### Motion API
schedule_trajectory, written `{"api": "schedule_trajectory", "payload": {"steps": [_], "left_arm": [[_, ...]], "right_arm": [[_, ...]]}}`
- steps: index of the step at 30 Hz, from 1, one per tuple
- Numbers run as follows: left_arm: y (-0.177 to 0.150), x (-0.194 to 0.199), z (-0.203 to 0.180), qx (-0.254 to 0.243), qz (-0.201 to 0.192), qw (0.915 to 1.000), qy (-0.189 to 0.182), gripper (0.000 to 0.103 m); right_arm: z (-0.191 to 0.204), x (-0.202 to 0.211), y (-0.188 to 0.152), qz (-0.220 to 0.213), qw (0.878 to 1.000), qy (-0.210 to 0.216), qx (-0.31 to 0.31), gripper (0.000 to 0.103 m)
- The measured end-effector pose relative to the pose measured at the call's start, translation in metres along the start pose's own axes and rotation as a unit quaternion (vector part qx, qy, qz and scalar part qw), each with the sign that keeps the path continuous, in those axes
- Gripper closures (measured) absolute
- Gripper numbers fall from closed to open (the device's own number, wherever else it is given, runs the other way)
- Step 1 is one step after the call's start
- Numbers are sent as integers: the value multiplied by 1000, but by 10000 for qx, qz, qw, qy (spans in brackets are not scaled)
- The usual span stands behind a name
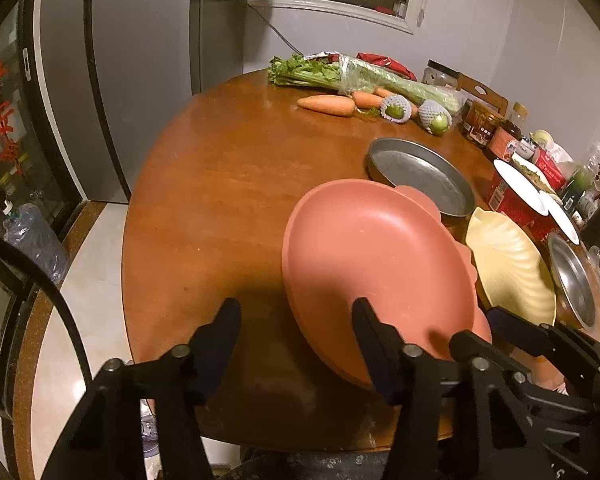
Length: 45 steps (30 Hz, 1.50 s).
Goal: Organize plates and bowls
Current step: 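Grasp the pink bear-shaped plate rim with the left gripper and lift it, then carry the pink plate with the left gripper and set it down beside the shell plate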
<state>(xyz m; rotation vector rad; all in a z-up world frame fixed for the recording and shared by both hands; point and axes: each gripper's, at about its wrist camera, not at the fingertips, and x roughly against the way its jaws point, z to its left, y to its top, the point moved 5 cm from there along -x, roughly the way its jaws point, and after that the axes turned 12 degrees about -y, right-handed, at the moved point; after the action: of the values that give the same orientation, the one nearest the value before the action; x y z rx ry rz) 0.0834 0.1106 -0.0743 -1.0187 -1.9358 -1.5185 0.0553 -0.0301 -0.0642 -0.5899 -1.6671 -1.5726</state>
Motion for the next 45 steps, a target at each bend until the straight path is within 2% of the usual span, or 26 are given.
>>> {"api": "schedule_trajectory", "payload": {"steps": [5, 11, 22, 31, 37, 42, 45], "left_arm": [[-2, -10, -7, -73, 194, 9995, -231, 71], [2, -15, -4, -118, 257, 9993, -254, 74], [26, -31, 19, -355, 312, 9989, 6, 76], [47, -40, 39, -402, 314, 9986, 121, 76], [56, -45, 48, -433, 290, 9986, -36, 76], [59, -38, 46, -398, 98, 9988, -283, 75], [60, -27, 47, -393, -97, 9990, -203, 70]], "right_arm": [[8, -1, -2, 20, 9999, 121, 121, 55], [11, -3, 0, 87, 9997, 222, 113, 55], [41, -2, 2, 273, 9973, 627, 268, 53], [66, -11, 6, 314, 9955, 758, 467, 53], [79, -15, 6, 349, 9933, 893, 642, 53], [66, -11, -1, 569, 9923, 973, 507, 53], [46, -2, 3, 396, 9952, 836, 319, 53]]}}
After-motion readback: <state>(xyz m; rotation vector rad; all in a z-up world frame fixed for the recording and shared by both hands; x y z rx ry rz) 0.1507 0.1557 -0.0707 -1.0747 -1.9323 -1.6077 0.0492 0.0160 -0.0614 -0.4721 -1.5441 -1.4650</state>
